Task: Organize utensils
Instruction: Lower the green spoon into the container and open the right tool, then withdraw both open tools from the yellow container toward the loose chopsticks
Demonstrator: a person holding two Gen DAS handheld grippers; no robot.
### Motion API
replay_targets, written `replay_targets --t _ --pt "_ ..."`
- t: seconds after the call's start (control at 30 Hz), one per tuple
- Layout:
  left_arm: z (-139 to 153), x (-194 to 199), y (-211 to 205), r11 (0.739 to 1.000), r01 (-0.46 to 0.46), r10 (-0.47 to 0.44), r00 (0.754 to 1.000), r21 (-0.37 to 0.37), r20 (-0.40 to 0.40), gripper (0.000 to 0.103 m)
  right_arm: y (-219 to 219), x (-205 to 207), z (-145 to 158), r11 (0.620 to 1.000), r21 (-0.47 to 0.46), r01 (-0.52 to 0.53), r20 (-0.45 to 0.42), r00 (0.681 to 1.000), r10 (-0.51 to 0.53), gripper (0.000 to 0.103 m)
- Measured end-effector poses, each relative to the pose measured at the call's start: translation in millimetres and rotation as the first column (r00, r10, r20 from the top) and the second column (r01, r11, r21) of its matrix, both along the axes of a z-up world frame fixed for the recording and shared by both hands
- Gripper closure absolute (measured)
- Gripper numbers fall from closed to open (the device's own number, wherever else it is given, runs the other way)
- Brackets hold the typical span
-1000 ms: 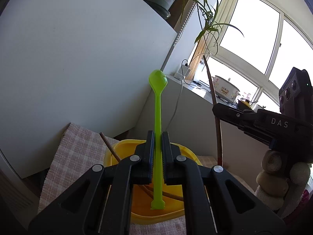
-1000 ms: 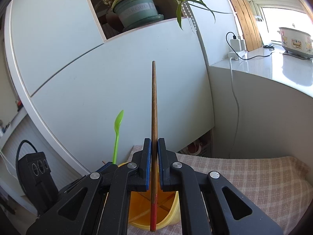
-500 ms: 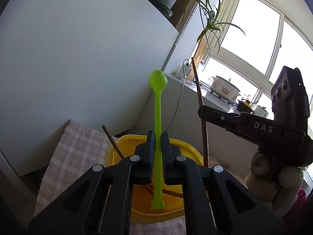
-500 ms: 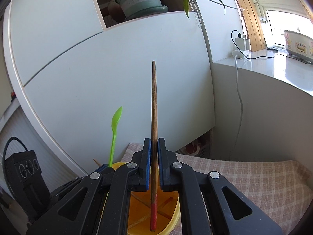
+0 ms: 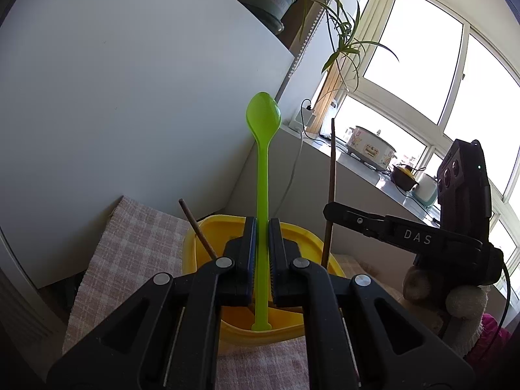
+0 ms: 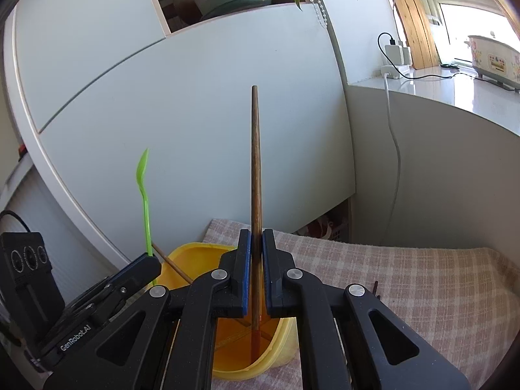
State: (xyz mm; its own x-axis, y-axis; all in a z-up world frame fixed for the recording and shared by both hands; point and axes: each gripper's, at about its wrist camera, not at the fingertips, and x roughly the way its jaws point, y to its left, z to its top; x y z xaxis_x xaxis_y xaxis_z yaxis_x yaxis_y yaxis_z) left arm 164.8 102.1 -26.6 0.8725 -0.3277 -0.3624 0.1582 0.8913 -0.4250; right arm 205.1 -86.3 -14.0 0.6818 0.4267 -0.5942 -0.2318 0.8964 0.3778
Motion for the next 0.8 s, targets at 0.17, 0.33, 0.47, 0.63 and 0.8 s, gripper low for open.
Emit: replay_targets --t 0.17,0.33,0.47,0.63,0.8 --pt "-2.2 -2.6 -3.1 1.000 0.013 -0.013 1.000 0.003 -0.014 0.098 -1.1 -5.4 -0.8 1.000 -0.001 -0.008 -0.010 1.000 0.008 0.098" --pt "-1.6 -8.8 -4.2 1.000 0.013 -0.013 1.000 0.000 -0.016 0.098 -4.9 -9.1 -0.3 1.000 0.007 -0.004 -0.019 1.000 0.004 0.095" --pt "-0.2 -16.9 -3.3 1.000 0.009 -0.009 1.000 -0.002 -0.011 0.098 -8.1 -18.3 1.3 1.000 0.009 -0.002 -0.012 1.000 0.002 0.087" --pt "2.5 -26.6 -3.0 1.000 0.008 -0.008 1.000 -0.003 -0.008 0.098 -13.2 -28.5 3.9 1.000 0.011 0.005 -0.002 1.000 -0.005 0.087" --pt "7.4 -37.6 -8.9 1.000 0.019 -0.019 1.000 0.023 -0.002 0.098 -25.3 -38.6 8.9 0.999 0.041 0.015 0.002 1.000 -0.016 0.087"
